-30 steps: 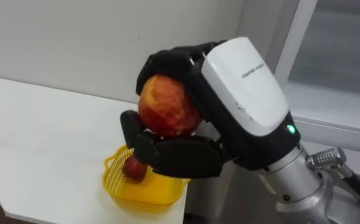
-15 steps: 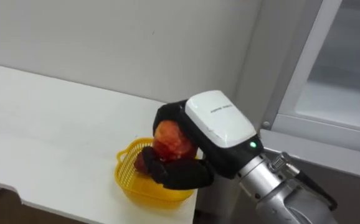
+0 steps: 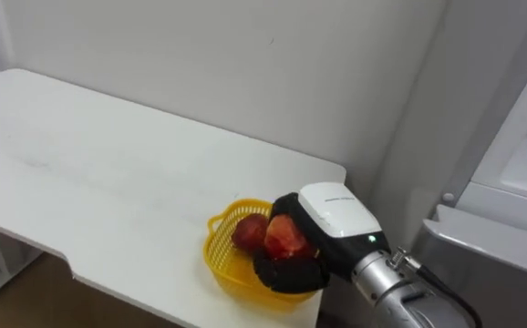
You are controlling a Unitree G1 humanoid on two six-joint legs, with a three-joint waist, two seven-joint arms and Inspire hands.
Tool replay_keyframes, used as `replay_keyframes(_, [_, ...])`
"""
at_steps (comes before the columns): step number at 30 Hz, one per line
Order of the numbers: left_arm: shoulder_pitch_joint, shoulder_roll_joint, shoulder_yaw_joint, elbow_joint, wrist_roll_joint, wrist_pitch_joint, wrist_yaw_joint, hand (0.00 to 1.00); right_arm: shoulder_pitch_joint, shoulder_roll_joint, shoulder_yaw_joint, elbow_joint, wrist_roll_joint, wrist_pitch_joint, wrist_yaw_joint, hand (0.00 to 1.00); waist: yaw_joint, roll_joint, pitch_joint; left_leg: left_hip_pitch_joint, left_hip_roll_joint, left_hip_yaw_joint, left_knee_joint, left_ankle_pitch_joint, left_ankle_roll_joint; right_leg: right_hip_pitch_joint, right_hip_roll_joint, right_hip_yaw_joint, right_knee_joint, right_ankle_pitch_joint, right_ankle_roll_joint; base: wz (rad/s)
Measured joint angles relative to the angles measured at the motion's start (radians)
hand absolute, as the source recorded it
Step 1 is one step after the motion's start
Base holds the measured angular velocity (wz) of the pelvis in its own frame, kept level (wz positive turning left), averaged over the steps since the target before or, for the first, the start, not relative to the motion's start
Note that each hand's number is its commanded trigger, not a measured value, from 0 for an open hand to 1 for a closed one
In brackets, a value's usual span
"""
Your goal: Retrieve from the upper fridge
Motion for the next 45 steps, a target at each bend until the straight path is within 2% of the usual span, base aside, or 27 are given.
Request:
replay_keyframes(5, [0.003, -0.001, 0.007, 0.000, 0.005, 0.005, 0.001, 0.00, -0.005, 0.000, 0.000, 0.072, 0.005, 0.005, -0.012, 1.00, 0.002, 0.002, 0.0025, -0.001, 0.000, 0.000, 0.001, 0.000, 0.000, 0.000, 0.000, 0.002, 0.000, 0.000, 0.000, 0.00])
replay_keyframes(7, [0.004, -0.001, 0.007, -0.002, 0.005, 0.020, 0.001, 0.00, -0.007, 0.000, 0.001, 0.094, 0.004, 0.019, -0.014, 1.00, 0.004, 0.002, 0.0024, -0.002, 0.000, -0.001, 0.004, 0.000, 0.000, 0.000, 0.000, 0.001, 0.000, 0.000, 0.000, 0.00])
replay_keyframes(15, [0.002, -0.003, 0.007, -0.011, 0.006, 0.037, 0.000, 0.00, -0.019, -0.001, 0.001, 0.123, 0.006, 0.043, -0.015, 1.00, 0.022, 0.002, 0.0020, -0.017, -0.001, -0.014, 0.022, -0.001, 0.001, -0.001, 0.000, -0.001, 0.001, 0.000, 0.000, 0.04])
replay_keyframes(17, [0.003, -0.003, 0.008, -0.010, 0.006, 0.039, 0.000, 0.00, -0.019, -0.001, 0.001, 0.123, 0.006, 0.042, -0.015, 0.85, 0.025, 0.003, 0.0029, -0.019, -0.001, -0.017, 0.025, -0.001, 0.001, 0.000, 0.000, -0.003, 0.001, 0.000, 0.000, 0.06])
replay_keyframes(18, [0.004, -0.004, 0.008, -0.010, 0.007, 0.039, -0.001, 0.00, -0.019, -0.001, 0.000, 0.123, 0.006, 0.042, -0.015, 0.68, 0.024, 0.004, 0.0032, -0.023, -0.001, -0.020, 0.031, -0.002, 0.001, 0.000, 0.000, -0.005, 0.001, 0.000, 0.000, 0.06])
replay_keyframes(19, [0.004, -0.005, 0.008, -0.010, 0.009, 0.039, -0.001, 0.00, -0.019, -0.001, 0.000, 0.123, 0.006, 0.042, -0.015, 0.29, 0.024, 0.004, 0.0032, -0.025, -0.002, -0.022, 0.034, -0.002, 0.001, -0.001, -0.001, -0.005, 0.001, 0.000, 0.000, 0.05])
replay_keyframes(20, [0.004, -0.005, 0.008, -0.010, 0.009, 0.039, -0.001, 0.00, -0.019, -0.001, 0.000, 0.123, 0.006, 0.042, -0.015, 0.07, 0.024, 0.004, 0.0033, -0.026, -0.002, -0.022, 0.035, -0.002, 0.001, -0.001, -0.001, -0.005, 0.001, 0.000, 0.000, 0.00])
replay_keyframes(21, [0.005, -0.005, 0.008, -0.011, 0.011, 0.039, -0.001, 0.00, -0.019, -0.001, 0.000, 0.123, 0.006, 0.042, -0.015, 0.00, 0.024, 0.004, 0.0035, -0.028, -0.002, -0.023, 0.038, -0.002, 0.001, -0.001, 0.000, -0.005, 0.002, 0.000, 0.000, 0.00])
replay_keyframes(45, [0.025, -0.007, 0.020, -0.044, 0.034, 0.060, -0.001, 0.00, -0.019, -0.001, -0.011, 0.124, 0.007, 0.043, -0.013, 0.00, 0.024, 0.022, -0.0011, -0.020, -0.002, -0.026, 0.054, -0.001, 0.002, 0.016, 0.000, -0.003, 0.004, 0.000, 0.000, 0.00])
